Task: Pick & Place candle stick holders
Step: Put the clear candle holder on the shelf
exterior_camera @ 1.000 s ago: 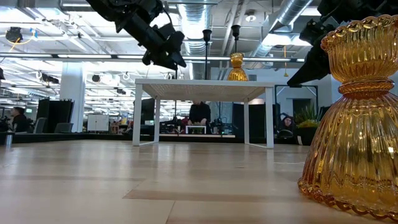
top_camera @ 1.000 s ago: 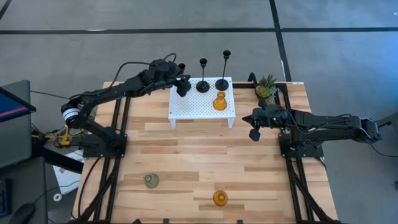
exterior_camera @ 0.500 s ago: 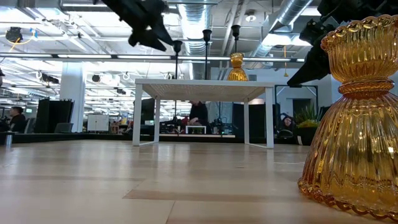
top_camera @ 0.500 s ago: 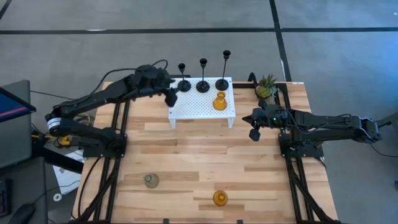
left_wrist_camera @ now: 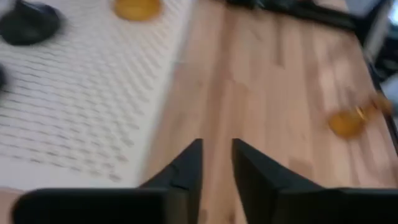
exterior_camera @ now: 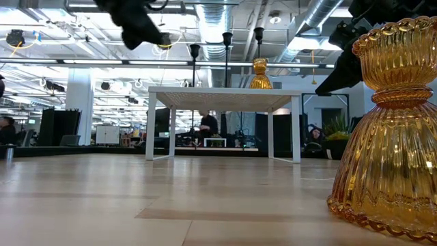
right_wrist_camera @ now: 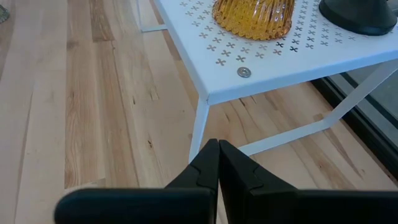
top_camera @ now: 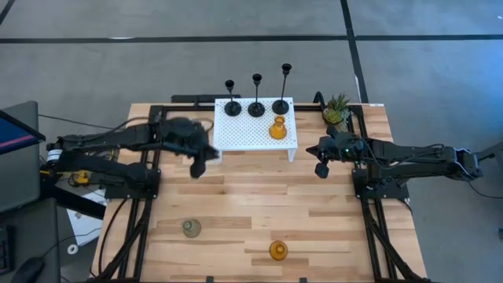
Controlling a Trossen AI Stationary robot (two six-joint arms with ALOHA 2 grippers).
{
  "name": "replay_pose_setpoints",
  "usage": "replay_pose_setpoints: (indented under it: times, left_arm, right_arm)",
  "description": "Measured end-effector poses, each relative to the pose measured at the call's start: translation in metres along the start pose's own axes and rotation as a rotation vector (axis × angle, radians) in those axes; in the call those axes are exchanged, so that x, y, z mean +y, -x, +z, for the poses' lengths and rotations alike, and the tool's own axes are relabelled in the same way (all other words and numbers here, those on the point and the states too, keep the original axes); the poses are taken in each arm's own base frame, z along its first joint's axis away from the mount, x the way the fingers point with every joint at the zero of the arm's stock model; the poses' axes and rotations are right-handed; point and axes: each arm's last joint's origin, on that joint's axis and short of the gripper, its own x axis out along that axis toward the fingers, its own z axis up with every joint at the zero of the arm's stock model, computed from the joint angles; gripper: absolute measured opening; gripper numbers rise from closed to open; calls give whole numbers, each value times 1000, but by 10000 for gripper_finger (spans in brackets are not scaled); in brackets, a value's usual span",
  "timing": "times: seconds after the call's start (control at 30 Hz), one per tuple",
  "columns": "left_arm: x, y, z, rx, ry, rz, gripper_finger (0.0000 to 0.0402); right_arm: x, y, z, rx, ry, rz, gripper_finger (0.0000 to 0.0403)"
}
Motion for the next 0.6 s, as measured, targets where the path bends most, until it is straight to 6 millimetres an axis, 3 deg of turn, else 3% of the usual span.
replay_pose_setpoints:
  times: [0.2,0.6]
  left_arm:
    - [-18,4,-37,37,-75,-115,7]
    - [-34,13,-65,90,141,-282,5]
  right_arm:
    - [0,0,0,-3,-8,0,0]
    - [0,0,4,-37,-16,0,0]
